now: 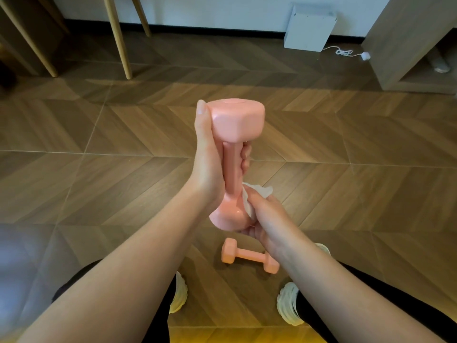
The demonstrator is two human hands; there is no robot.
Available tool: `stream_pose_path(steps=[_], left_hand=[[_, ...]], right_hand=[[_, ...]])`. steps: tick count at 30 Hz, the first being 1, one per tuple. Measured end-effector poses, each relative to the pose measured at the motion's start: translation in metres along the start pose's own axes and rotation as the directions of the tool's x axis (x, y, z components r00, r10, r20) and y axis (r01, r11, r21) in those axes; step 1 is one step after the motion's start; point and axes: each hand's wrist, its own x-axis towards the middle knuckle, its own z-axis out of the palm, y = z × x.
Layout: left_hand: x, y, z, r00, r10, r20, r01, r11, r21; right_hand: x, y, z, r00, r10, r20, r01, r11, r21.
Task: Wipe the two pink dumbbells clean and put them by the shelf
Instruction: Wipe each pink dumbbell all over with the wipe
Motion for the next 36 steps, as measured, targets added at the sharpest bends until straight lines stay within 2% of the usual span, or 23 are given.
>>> stream_pose_path(steps=[7,11,19,22,25,28,31,33,36], left_hand=[[-0.001,0.003,-0.006,0.995,0.023,0.095,-0.008,0.988,-0.153],[-0.002,-0.001,-0.002,0.990,0.000,0.138,0.017,0.992,-0.127],[-0.004,-0.004,0.000,0.967,-0.059,0.247,0.083,0.993,-0.088],[-0.003,-0.009,0.000,0.969,-0.090,0.231,0.097,0.995,-0.022],[-0.003,-0.011,-0.010,0.974,-0.196,0.113,0.177,0.971,0.160],[-0.009,-0.015,-0.019,0.957,-0.291,0.012,0.263,0.880,0.395],[-0.016,-0.020,-0.022,0.938,-0.345,-0.035,0.314,0.804,0.505],[-0.018,-0.022,-0.022,0.931,-0.364,-0.009,0.307,0.773,0.555],[-0.021,-0.020,-0.021,0.930,-0.366,0.032,0.277,0.755,0.594]], right_hand=[[0.001,-0.007,-0.003,0.998,0.030,0.057,-0.028,0.999,-0.030],[0.001,-0.009,0.001,0.998,0.060,-0.032,-0.063,0.990,-0.128],[0.000,-0.012,-0.007,0.993,0.100,-0.068,-0.115,0.956,-0.271],[-0.001,-0.012,-0.017,0.990,-0.069,-0.121,0.040,0.974,-0.223],[-0.003,-0.023,-0.035,0.953,-0.234,-0.190,0.209,0.967,-0.142],[-0.003,-0.030,-0.048,0.909,-0.335,-0.248,0.312,0.941,-0.130],[-0.002,-0.037,-0.049,0.857,-0.434,-0.279,0.405,0.901,-0.157],[-0.002,-0.040,-0.046,0.815,-0.514,-0.267,0.467,0.856,-0.222],[-0.009,-0.040,-0.041,0.786,-0.607,-0.112,0.534,0.760,-0.370]])
